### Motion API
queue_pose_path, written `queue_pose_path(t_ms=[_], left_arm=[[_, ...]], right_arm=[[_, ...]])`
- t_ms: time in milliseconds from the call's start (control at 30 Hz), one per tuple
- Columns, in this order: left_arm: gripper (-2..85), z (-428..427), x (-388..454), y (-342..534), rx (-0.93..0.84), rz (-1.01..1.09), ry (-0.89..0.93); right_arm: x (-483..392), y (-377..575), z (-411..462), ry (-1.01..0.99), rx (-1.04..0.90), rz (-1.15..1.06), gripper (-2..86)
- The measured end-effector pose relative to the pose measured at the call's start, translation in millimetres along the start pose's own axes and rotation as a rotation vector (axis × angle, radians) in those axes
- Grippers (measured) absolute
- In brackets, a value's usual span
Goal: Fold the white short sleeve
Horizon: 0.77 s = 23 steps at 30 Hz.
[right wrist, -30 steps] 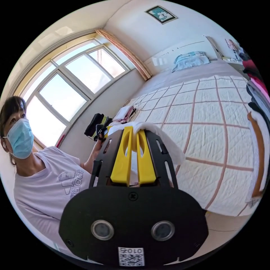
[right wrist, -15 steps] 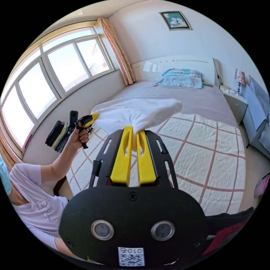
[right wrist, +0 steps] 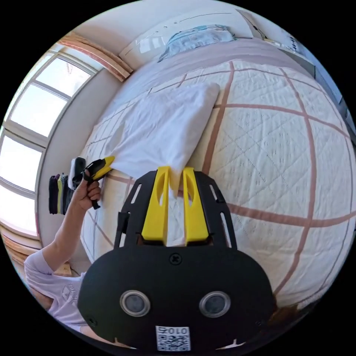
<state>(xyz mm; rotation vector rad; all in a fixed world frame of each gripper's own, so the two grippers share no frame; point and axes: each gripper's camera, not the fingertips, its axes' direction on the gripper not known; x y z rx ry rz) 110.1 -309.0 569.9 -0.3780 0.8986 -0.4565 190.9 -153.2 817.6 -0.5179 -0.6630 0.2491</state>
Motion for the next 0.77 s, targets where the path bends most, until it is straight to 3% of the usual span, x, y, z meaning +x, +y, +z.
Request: queue_pose_path(t_ms=[67,167,233,333,433,533,633,767], left_arm=[[2.9,-28,24,23,0.041,0.071,-0.073],[1.8,-97,82,91,0.124,0.316,-0.21],[1.2,-152,140,173,0.169,0.626,-0.435],[0.9,-210,176,284,0.271,0.838,-0.791],[0.7,-266,181,369,0.392,0.882,-0.94],[1.2,-320,185,423,0.525,0.891,-0.937],[3.8,-363,196,448,0.553,0.904,-0.837],[7.9,-406,184,459,0.501,0.724,-0.938]], right_arm=[[-41,14,-31,0.234,0.035,-0.029,4.2],[-109,72,-86,0.394,0.156,-0.128,3.2],[-153,130,-115,0.364,0.258,-0.219,3.1],[-219,236,-134,0.297,0.356,-0.345,2.9],[-265,323,-120,0.24,0.396,-0.361,2.6],[-300,379,-101,0.174,0.347,-0.337,2.5],[-335,417,-107,0.127,0.387,-0.33,2.5],[-382,449,-141,0.123,0.464,-0.378,2.5]])
